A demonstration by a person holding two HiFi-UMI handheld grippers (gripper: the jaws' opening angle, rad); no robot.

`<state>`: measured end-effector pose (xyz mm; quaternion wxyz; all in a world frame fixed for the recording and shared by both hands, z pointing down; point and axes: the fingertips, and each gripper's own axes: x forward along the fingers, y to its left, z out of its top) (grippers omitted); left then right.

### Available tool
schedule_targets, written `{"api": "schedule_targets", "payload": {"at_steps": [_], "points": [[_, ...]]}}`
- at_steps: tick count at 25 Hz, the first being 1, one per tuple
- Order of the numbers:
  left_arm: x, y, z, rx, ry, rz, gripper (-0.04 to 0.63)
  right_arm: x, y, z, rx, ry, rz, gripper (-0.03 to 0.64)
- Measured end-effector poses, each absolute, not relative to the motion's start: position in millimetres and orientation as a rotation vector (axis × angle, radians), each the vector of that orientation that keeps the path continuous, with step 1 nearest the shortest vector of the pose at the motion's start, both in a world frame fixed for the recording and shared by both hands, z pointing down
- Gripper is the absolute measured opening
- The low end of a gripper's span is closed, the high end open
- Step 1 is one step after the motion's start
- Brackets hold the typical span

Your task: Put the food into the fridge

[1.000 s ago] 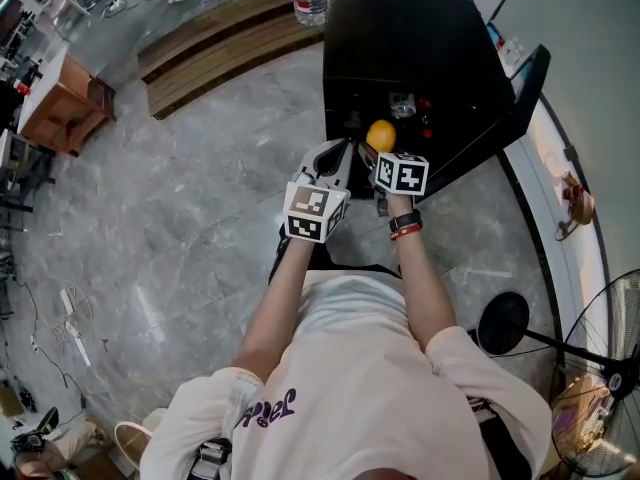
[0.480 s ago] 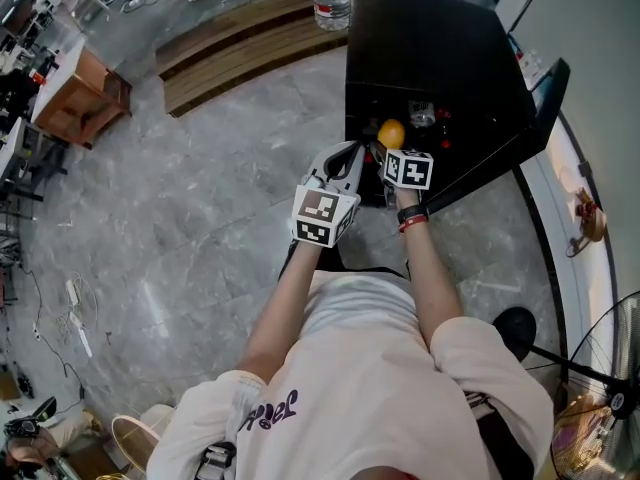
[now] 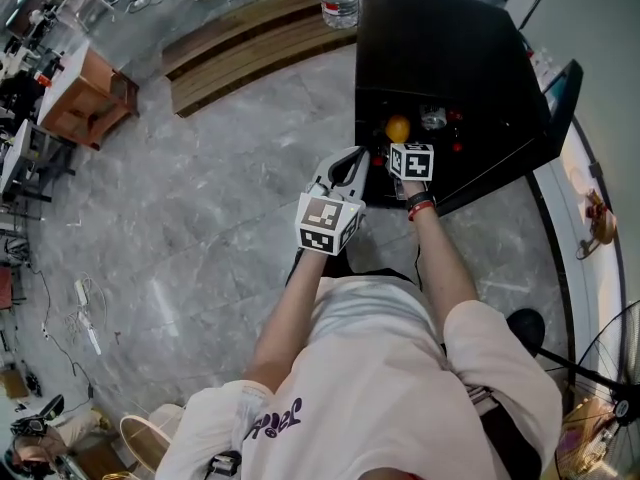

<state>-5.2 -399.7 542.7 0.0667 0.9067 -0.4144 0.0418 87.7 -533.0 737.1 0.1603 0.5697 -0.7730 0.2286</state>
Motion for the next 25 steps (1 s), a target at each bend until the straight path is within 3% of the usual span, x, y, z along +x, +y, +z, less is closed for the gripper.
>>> {"api": "schedule_targets", "payload": {"at_steps": [25], "points": [[-10,-413,549,2.749,-1.230,0.082,0.017,115,-588,784,1.639,-2.085,0.735,0.339]]}}
